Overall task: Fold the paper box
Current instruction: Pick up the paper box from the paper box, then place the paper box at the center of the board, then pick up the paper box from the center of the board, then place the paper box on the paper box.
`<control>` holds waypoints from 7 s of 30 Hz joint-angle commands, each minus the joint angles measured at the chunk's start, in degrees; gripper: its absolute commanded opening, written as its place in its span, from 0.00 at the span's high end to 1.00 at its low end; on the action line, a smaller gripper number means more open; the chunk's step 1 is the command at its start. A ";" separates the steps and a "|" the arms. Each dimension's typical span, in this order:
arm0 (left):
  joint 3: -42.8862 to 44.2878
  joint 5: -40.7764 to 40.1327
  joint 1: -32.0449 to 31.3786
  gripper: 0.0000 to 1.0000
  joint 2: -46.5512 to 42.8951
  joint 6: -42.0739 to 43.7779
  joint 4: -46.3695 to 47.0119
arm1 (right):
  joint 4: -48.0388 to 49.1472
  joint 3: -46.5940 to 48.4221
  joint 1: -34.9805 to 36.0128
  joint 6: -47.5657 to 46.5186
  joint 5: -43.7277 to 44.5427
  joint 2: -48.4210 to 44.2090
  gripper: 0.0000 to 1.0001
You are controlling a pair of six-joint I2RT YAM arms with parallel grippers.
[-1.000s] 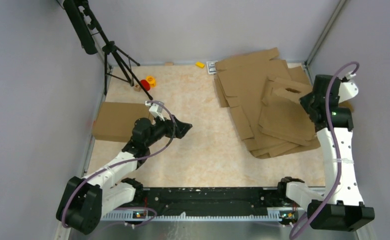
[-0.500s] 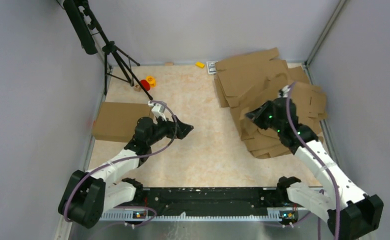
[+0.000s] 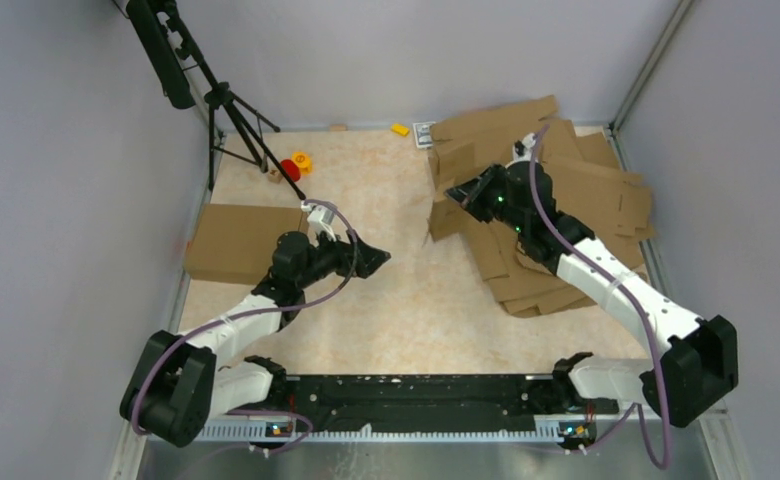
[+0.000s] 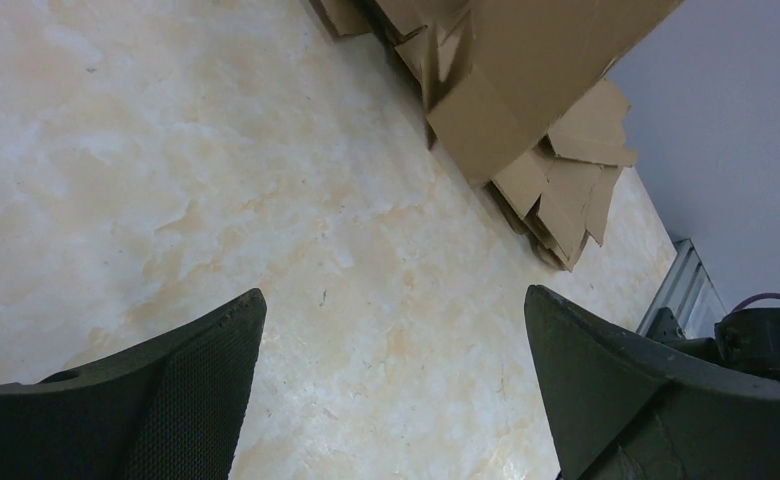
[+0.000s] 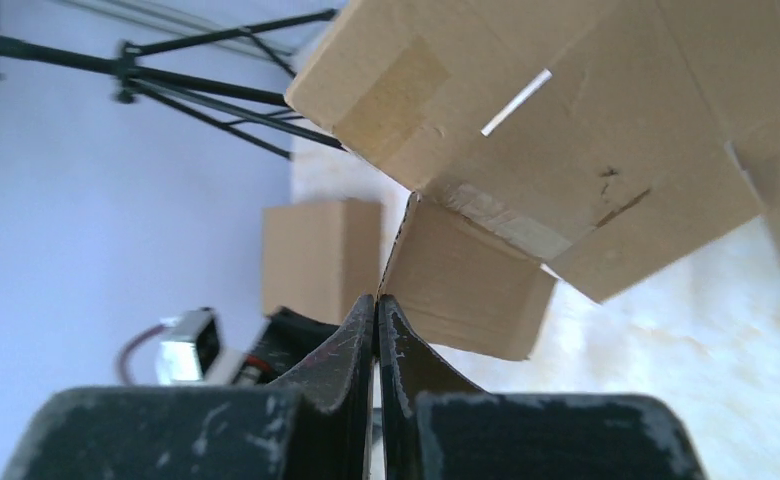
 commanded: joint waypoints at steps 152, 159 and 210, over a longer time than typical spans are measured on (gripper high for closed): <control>34.91 -4.40 -11.19 0.07 35.89 9.06 -32.80 | 23.43 -31.86 -20.37 -15.62 -32.19 3.37 0.85; 25.79 -9.18 -8.63 0.04 25.50 7.12 -23.83 | 17.95 -22.64 -20.39 -18.38 -26.64 3.44 0.89; 14.05 -2.62 -3.63 0.02 11.16 4.69 -10.13 | -7.45 10.01 -31.96 -28.99 2.64 20.21 0.21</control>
